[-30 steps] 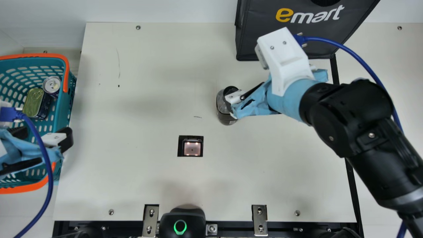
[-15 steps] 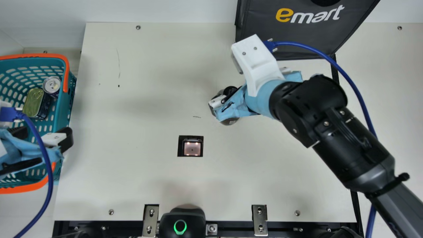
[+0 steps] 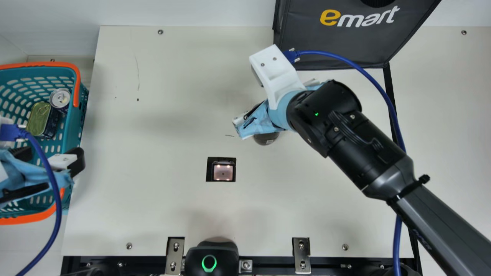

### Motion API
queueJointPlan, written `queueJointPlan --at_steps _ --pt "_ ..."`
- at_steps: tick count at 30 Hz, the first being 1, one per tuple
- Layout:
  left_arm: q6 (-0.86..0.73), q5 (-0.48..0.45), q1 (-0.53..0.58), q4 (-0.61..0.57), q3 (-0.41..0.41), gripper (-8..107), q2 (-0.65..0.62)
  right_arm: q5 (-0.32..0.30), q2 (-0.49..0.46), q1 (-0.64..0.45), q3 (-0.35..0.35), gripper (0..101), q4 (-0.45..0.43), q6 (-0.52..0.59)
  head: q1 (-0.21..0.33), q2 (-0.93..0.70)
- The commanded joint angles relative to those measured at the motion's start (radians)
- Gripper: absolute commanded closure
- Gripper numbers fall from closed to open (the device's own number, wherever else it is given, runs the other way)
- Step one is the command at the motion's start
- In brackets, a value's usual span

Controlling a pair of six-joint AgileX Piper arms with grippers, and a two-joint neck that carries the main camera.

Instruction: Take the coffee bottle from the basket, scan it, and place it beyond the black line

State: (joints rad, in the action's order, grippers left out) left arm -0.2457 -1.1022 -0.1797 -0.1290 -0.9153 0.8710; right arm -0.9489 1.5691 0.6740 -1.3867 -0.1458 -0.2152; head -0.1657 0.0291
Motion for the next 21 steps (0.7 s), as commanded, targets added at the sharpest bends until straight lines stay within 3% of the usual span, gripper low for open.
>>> queueJointPlan --at_steps 1,13,21 --pt "0.0 0.0 0.0 0.0 0.0 9 0.0 0.001 0.008 0.001 0.003 10 -0.005 -0.002 0.027 -0.002" --pt "0.0 0.0 0.0 0.0 0.0 9 0.0 0.008 0.041 -0.005 0.015 10 -0.02 -0.011 0.027 -0.002" --pt "0.0 0.0 0.0 0.0 0.0 9 0.0 0.015 0.054 -0.013 0.019 64 -0.024 -0.013 0.027 -0.002"
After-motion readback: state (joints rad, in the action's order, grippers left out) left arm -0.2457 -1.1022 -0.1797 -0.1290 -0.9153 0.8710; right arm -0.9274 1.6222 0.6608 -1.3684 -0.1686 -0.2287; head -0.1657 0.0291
